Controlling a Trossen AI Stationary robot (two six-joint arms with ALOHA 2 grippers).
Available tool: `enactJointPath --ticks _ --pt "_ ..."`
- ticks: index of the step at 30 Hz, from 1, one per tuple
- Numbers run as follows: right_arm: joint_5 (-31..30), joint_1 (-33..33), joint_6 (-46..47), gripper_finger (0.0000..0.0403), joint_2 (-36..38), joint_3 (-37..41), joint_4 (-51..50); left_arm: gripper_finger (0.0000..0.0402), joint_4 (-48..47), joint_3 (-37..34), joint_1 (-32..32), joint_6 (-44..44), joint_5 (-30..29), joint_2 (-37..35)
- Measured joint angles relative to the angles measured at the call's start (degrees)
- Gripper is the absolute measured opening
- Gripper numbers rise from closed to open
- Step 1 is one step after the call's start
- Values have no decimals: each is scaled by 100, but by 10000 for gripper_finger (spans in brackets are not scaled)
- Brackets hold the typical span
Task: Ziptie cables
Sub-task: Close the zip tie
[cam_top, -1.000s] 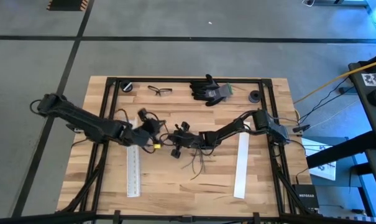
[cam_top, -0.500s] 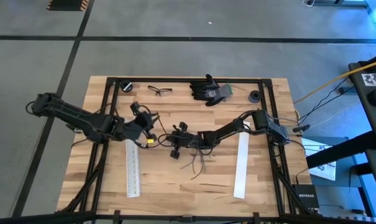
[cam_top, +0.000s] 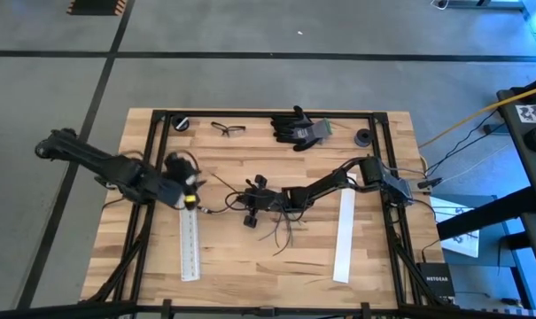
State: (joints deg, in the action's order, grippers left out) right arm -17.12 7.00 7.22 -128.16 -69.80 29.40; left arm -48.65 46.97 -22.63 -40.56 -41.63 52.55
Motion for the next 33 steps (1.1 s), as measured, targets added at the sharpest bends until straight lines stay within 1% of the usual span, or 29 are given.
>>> enactJointPath --ticks 1,3,5,8,10,12,16,18,21,23,26,31,33 --pt "0 -2 -4 1 0 0 12 150 180 -245 -81 -198 66 36" --pt "-2 -23 -10 1 0 0 31 150 990 -801 -180 -390 100 143" --pt "38 -31 -10 1 0 0 33 150 2146 -1356 -169 -384 98 305" --pt "46 -39 -10 1 0 0 40 151 3950 -2062 -49 -62 136 749" --pt "46 -39 -10 1 0 0 42 151 4949 -2310 58 227 129 1092" --pt "46 -39 -8 2 0 0 42 151 5614 -2356 187 463 204 1455" --pt "37 -39 -8 3 2 0 44 151 6490 -2381 391 636 721 2207" --pt "33 -39 -8 3 2 0 47 151 6898 -2373 432 681 832 2539" --pt "31 -39 -8 4 2 0 47 150 7221 -2375 489 698 833 2925" --pt "30 -39 -8 4 4 0 47 150 7458 -2375 549 700 725 3076" --pt "28 -39 -6 4 4 0 45 150 7638 -2375 625 780 517 3202" --pt "26 -39 -6 4 4 0 46 150 7796 -2373 794 934 503 3370" --pt "23 -39 -4 4 4 0 45 143 7908 -2375 867 972 508 3421"
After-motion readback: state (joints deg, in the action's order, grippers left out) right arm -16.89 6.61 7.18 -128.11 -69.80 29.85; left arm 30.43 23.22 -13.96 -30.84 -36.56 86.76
